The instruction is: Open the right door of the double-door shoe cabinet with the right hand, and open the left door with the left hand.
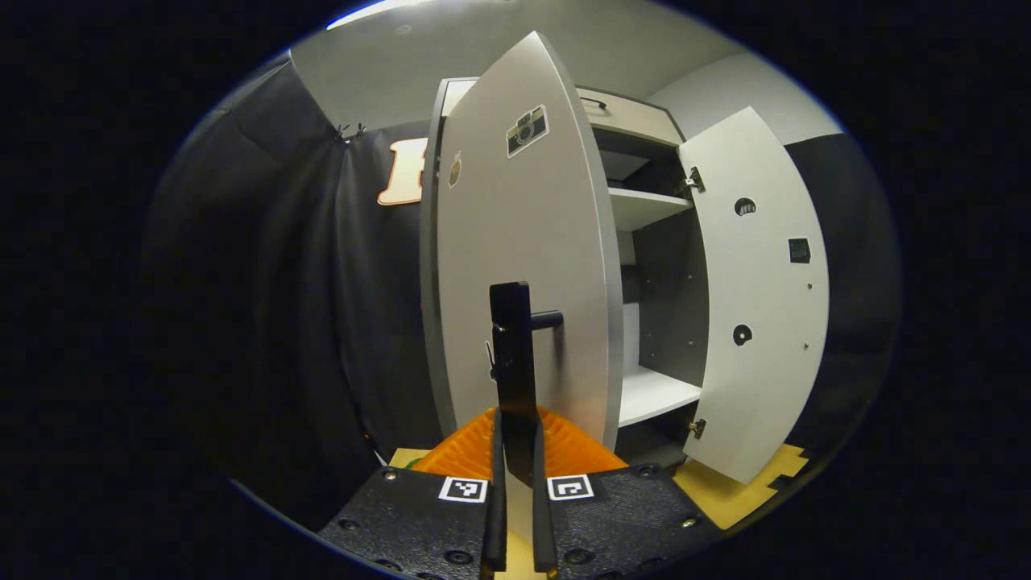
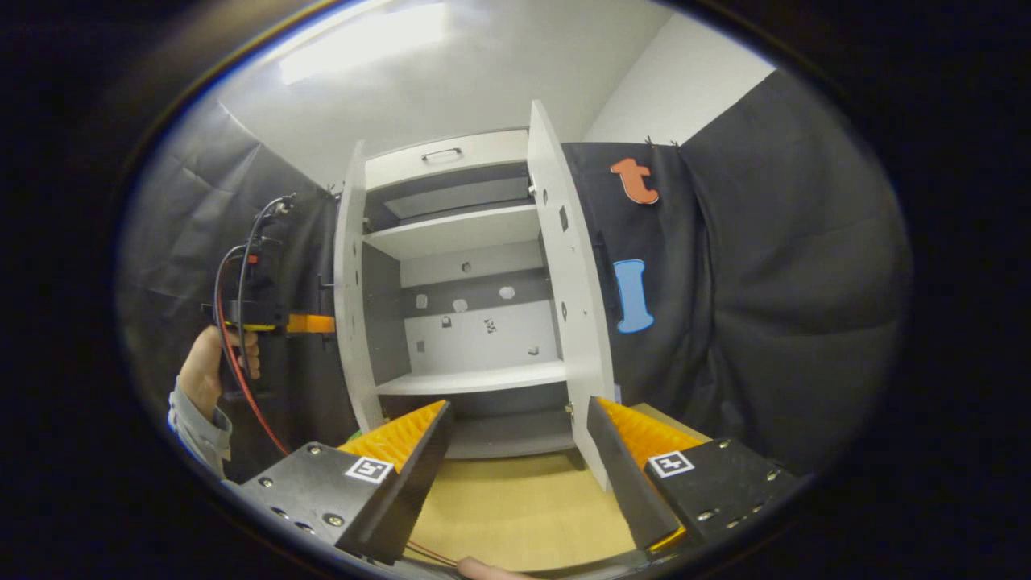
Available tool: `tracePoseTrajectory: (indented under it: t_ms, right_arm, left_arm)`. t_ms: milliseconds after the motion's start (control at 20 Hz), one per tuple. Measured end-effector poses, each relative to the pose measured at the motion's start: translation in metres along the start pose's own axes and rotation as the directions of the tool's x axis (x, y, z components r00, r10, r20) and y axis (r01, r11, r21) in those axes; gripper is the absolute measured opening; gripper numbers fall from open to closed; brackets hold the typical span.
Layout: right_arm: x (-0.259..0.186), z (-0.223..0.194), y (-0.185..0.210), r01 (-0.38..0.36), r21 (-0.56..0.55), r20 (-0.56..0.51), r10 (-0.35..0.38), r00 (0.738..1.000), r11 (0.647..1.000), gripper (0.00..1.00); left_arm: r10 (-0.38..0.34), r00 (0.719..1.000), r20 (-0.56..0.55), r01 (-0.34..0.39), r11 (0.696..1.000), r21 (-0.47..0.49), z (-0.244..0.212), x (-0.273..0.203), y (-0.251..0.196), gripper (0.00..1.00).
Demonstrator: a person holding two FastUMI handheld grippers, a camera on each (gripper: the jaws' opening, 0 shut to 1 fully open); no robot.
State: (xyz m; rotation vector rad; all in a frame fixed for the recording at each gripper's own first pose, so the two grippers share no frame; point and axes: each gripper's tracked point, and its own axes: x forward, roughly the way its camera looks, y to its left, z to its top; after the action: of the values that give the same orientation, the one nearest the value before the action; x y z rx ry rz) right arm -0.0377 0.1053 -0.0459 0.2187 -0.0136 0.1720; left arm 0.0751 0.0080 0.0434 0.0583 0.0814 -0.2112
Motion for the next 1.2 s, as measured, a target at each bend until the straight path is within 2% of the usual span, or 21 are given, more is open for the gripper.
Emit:
tracePoseTrajectory:
  t_ms: [250,300,600,700,900,950,1050,1100,1200]
  right_arm:
    - [0.005,-0.004,0.010,-0.011,-0.012,-0.014,0.011,1.000,1.000,0.99]
    - [0.007,-0.004,0.012,-0.014,-0.012,-0.013,0.014,1.000,1.000,0.99]
    - [0.012,0.002,0.024,-0.033,-0.029,0.001,0.033,0.999,0.999,0.99]
    - [0.016,0.005,0.027,-0.036,-0.038,0.005,0.037,0.999,0.999,0.99]
    - [0.026,0.005,0.038,-0.058,-0.029,0.001,0.058,0.998,0.998,0.99]
    - [0.028,0.004,0.040,-0.059,-0.033,-0.001,0.059,0.998,0.998,0.95]
    - [0.029,0.001,0.038,-0.056,-0.043,-0.009,0.056,0.998,0.997,0.99]
    - [0.030,0.000,0.038,-0.054,-0.047,-0.012,0.053,0.999,0.997,0.99]
    - [0.030,-0.001,0.038,-0.053,-0.051,-0.013,0.052,0.999,0.997,0.99]
  left_arm:
    - [0.032,0.999,-0.001,-0.032,0.999,0.022,-0.003,-0.009,0.022,0.10]
    - [0.048,0.999,-0.001,-0.048,0.998,0.029,-0.004,-0.011,0.029,0.08]
    - [0.159,0.987,0.022,-0.160,0.986,0.053,-0.006,-0.031,0.064,0.10]
    - [0.271,0.961,0.051,-0.274,0.960,0.058,-0.005,-0.049,0.090,0.18]
    - [0.212,0.976,0.056,-0.215,0.976,0.039,-0.013,-0.078,0.078,0.78]
    - [0.195,0.980,0.046,-0.197,0.980,0.032,-0.016,-0.083,0.071,0.86]
    - [0.188,0.982,0.024,-0.189,0.982,0.014,-0.024,-0.092,0.059,1.00]
    - [0.213,0.977,0.009,-0.213,0.977,0.007,-0.028,-0.097,0.060,1.00]
    - [0.203,0.979,0.028,-0.203,0.979,-0.013,-0.026,-0.107,0.048,0.98]
